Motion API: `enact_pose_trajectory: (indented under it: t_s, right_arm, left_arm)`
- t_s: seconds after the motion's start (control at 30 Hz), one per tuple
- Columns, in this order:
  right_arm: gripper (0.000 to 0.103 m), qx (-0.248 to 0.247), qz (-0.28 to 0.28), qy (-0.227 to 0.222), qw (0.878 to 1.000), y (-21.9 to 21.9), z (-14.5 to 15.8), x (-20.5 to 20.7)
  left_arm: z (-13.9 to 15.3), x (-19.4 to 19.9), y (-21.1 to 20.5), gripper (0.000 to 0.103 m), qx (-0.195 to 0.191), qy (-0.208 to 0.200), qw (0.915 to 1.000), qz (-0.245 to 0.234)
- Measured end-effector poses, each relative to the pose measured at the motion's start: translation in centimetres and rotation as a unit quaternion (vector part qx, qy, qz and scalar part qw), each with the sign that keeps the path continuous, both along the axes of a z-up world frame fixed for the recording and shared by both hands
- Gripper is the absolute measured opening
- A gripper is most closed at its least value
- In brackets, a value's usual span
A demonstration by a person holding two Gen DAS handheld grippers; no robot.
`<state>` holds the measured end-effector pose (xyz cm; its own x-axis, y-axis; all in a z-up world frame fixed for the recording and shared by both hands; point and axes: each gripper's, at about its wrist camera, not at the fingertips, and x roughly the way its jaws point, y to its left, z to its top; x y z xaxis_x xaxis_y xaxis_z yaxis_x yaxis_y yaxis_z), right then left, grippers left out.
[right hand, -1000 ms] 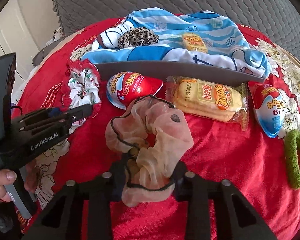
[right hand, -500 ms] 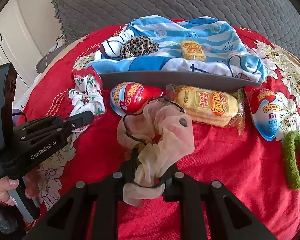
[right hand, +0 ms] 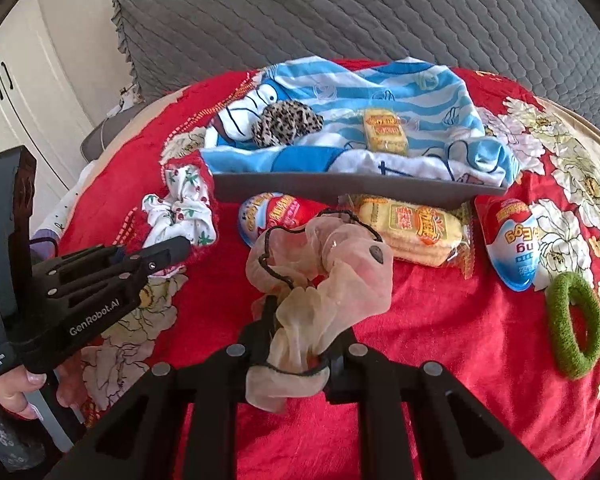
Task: Organize objects
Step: 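Lift and carry both scrunchies over the striped shirt in the tray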
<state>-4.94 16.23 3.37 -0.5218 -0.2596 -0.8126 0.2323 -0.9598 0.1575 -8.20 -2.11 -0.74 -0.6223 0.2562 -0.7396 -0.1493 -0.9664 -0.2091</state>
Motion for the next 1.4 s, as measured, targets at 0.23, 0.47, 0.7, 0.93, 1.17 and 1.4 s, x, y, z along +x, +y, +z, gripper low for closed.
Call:
enact_pose_trajectory:
  t_s: [0.23,0.47,0.7,0.93,1.17,1.4]
  right_arm:
    - [0.017,0.001,0.004,0.02,1.0,-0.3,2.1,0.7]
    - [0.017,-0.006,0.001,0.04,0.999,-0.5,4.2,1.1]
    - [0.017,-0.012,-0.003,0.055,0.998,-0.8,5.9,1.1]
    - [0.017,-0.011,-0.006,0.067,0.998,-0.8,6.7,0.9]
    - [0.017,-0.017,-0.014,0.073,0.997,-0.2,7.5,-0.3]
    - [0.017,-0.016,-0.024,0.07,0.997,0.4,7.1,-1.7]
  left_arm:
    - [2.0,0.8,0.5,0.013,-0.001,0.012,0.9999,0.001]
    - [4.0,1.3,0.8,0.013,-0.002,0.027,0.9996,0.003]
    - [5.6,1.4,1.0,0.013,-0.003,0.041,0.9991,0.003]
    - [6.7,1.3,1.5,0.013,-0.008,0.053,0.9986,-0.001]
    - [7.1,-0.1,1.7,0.013,-0.004,0.055,0.9985,0.002]
    - [6.7,-1.8,2.5,0.013,-0.001,0.053,0.9986,-0.002]
